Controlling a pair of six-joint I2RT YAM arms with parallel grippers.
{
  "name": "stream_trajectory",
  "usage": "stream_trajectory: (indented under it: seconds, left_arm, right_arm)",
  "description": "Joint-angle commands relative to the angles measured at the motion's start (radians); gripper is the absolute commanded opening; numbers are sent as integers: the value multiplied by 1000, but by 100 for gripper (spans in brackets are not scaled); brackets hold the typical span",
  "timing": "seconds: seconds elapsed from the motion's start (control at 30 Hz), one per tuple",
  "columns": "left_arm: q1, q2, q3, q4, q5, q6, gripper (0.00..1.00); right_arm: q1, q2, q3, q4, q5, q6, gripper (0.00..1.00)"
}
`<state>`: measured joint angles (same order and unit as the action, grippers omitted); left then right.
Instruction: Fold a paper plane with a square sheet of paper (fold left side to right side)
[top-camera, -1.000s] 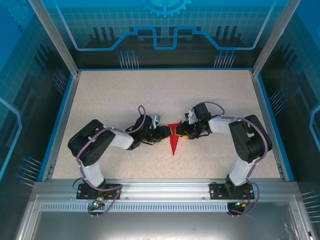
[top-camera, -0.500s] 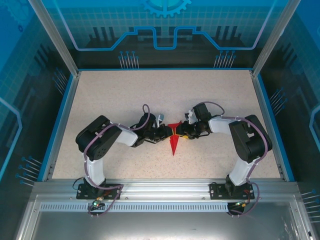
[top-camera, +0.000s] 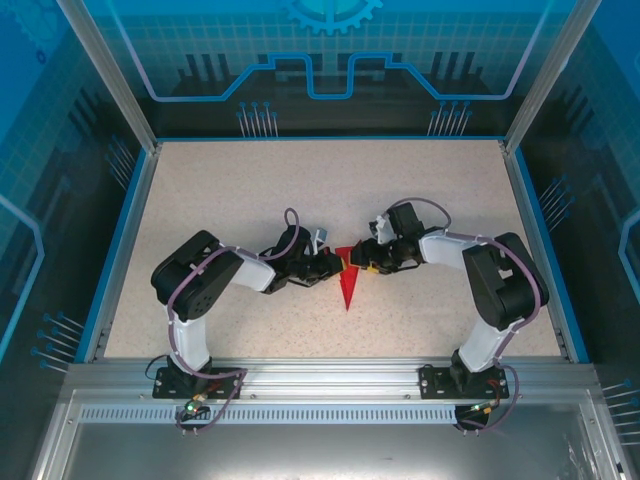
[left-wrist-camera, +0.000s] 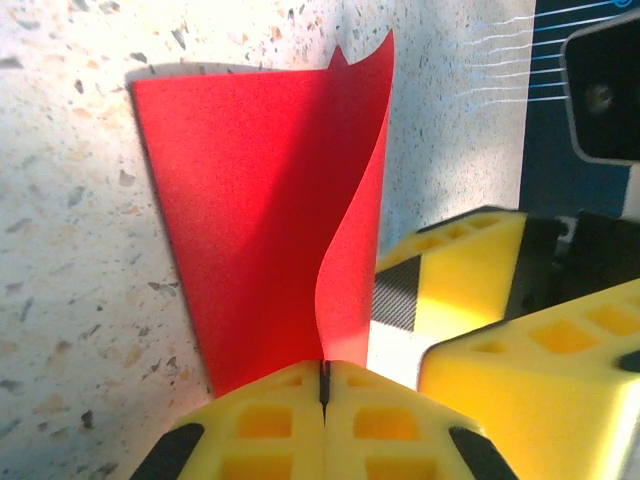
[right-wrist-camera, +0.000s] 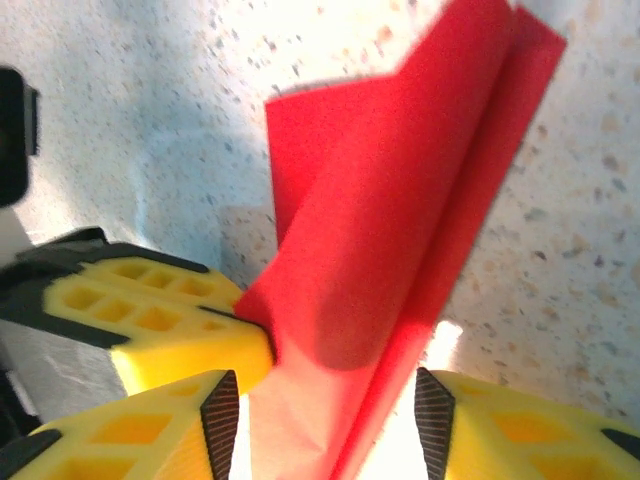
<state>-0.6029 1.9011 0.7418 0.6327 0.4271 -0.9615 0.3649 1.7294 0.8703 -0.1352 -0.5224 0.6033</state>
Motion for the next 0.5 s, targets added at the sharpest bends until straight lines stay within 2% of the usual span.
stream_trajectory:
  seconds: [0.0,0.47]
  left_arm:
    - [10,-5,-12,-17,-8,32,0]
    - [11,-17,-32,-24,-33,31,0]
  right_arm:
    - [-7,-7,42,-18,10,-9,56]
    - [-7,49,85,-46,46,0,60]
